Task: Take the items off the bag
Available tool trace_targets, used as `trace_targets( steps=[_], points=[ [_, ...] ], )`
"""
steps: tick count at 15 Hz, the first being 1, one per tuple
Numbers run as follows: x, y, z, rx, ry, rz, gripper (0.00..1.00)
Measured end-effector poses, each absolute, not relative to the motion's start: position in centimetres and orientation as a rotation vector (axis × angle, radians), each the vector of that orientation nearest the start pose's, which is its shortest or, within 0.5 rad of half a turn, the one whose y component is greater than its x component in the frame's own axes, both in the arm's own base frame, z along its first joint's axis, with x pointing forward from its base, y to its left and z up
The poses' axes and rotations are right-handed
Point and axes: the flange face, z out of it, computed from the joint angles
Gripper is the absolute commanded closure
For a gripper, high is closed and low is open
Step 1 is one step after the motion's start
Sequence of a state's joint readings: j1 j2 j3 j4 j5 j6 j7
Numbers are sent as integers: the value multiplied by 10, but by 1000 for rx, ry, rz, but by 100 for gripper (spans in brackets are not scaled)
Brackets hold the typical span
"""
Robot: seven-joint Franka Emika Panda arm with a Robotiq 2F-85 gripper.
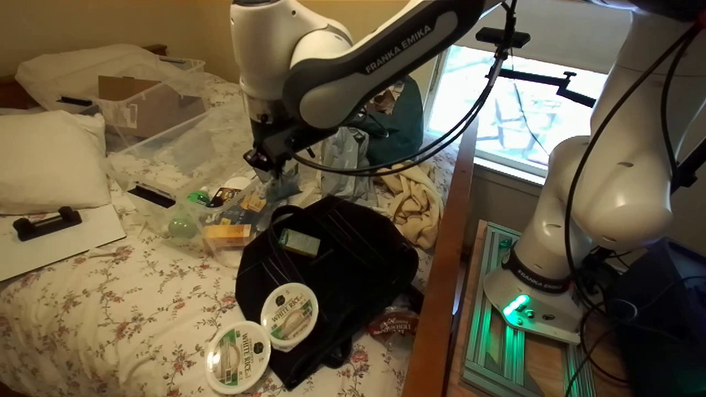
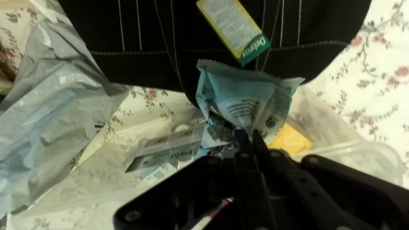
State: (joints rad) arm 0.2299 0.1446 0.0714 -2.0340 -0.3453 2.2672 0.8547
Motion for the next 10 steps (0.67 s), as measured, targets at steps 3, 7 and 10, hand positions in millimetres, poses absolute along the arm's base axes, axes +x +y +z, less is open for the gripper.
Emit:
trace_targets(
  steps=[3,7,10],
  points=[
    [589,158,414,-3203,572,-502,96],
    [615,164,425,-3175,575,-561,96],
    [619,165,420,-3178,574,-554,99]
  ],
)
